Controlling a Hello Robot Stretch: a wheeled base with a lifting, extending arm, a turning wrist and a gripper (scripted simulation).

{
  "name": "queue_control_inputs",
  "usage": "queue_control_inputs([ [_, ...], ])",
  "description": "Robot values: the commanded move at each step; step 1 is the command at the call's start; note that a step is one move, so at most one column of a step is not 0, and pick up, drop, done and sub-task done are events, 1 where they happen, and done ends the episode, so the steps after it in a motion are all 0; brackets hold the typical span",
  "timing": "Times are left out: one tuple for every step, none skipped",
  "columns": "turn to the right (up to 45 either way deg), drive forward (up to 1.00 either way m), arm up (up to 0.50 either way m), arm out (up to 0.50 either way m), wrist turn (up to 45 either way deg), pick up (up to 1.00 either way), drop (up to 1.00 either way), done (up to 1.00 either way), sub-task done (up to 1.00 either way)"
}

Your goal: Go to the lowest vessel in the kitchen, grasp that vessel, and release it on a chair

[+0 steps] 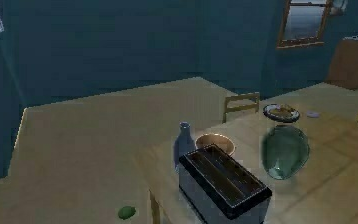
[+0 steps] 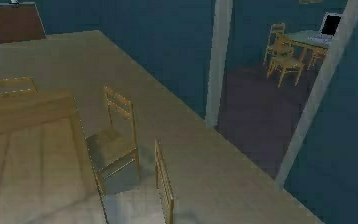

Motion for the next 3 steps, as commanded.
queue_control_inputs([
  [-45.0,0.00,0.00,0.00,0.0,0.00,0.00,0.00,0.00],
  [-12.0,0.00,0.00,0.00,0.0,0.00,0.00,0.00,0.00],
  [0.0,0.00,0.50,0.00,0.0,0.00,0.00,0.00,0.00],
])
